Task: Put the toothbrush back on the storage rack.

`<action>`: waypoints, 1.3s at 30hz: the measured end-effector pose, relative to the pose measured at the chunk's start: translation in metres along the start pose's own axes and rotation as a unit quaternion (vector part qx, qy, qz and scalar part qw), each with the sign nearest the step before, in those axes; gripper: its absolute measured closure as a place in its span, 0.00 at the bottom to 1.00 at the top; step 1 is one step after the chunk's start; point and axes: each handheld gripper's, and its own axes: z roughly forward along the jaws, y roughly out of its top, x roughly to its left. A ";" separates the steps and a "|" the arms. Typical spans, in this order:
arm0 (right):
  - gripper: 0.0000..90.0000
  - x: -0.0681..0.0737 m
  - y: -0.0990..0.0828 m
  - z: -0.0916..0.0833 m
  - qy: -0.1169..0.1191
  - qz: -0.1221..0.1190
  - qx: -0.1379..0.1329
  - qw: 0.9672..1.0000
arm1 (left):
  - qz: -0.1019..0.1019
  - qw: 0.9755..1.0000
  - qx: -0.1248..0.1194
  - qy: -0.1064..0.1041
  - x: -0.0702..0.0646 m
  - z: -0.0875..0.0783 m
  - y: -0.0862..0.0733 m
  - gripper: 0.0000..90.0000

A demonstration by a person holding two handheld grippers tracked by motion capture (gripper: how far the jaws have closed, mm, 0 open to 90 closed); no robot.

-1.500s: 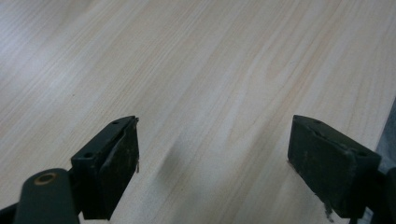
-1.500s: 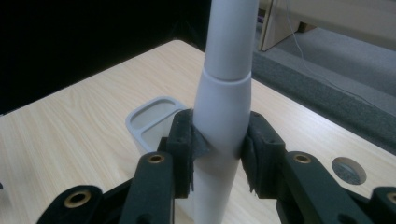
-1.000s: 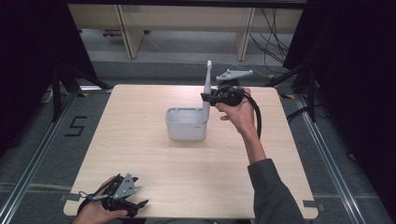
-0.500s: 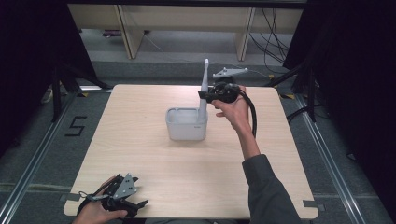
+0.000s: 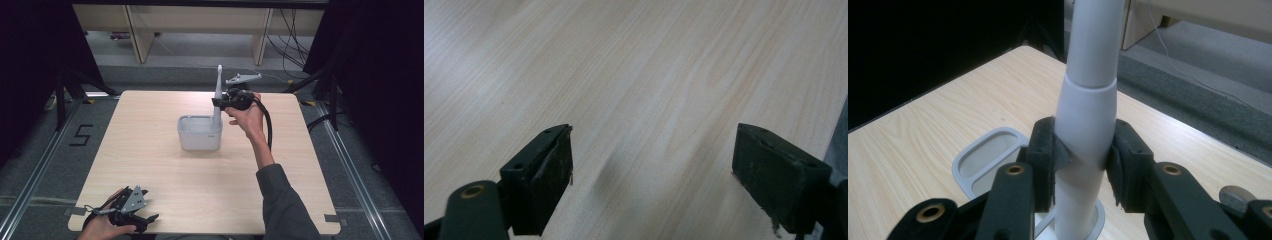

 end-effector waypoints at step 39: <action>0.75 0.001 -0.040 0.033 0.000 0.017 0.043 0.999 | 0.006 1.000 0.005 0.002 0.001 -0.001 0.000 0.18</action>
